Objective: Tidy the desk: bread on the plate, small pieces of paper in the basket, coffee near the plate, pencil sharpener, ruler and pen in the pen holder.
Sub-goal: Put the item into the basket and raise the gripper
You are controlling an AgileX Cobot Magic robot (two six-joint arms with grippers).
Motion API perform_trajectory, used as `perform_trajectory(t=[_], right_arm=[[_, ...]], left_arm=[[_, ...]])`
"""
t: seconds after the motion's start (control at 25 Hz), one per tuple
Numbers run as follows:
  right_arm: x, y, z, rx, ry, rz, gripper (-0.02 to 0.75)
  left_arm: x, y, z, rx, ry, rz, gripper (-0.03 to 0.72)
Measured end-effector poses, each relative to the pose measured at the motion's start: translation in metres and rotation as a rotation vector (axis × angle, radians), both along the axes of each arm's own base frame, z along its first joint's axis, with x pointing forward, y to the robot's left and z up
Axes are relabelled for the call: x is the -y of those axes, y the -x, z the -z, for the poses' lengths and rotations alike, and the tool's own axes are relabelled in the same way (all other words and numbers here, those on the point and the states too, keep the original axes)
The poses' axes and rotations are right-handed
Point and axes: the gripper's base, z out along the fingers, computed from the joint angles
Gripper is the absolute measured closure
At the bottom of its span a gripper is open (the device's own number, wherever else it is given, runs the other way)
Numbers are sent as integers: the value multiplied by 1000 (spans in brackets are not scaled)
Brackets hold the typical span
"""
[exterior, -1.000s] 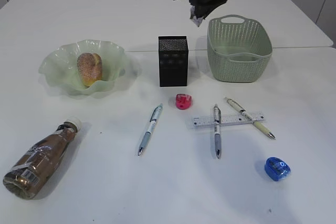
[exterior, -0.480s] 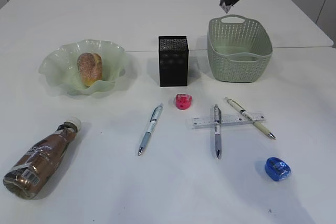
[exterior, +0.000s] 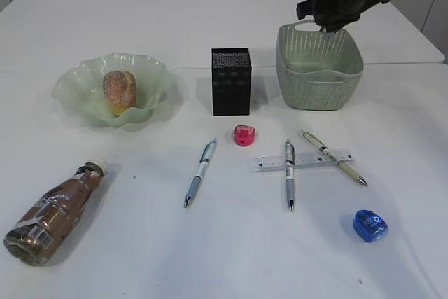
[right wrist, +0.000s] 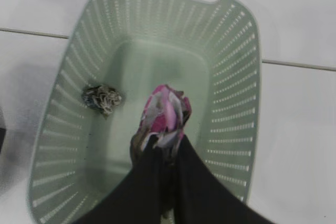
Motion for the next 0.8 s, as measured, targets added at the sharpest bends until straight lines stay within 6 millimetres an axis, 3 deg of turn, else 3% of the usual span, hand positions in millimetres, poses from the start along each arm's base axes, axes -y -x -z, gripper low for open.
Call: perform_trajectory(t=[0.2,0.52,0.68,0.72,0.8], right_arm=[[9,-9,25,-25,-9,21,708],[6,-14,37,-19,-47,17,696],[5,-15,44,-30,-57,17,609],[5,-16,49,-40,-60,17,533],[5,-17,53,-47,-62,17,467]], left_arm=[[0,0,0,0,0,0,232],[0,0,0,0,0,0,232],[0,0,0,0,0,0,232],[0,0,0,0,0,0,232],[0,0,0,0,0,0,232]])
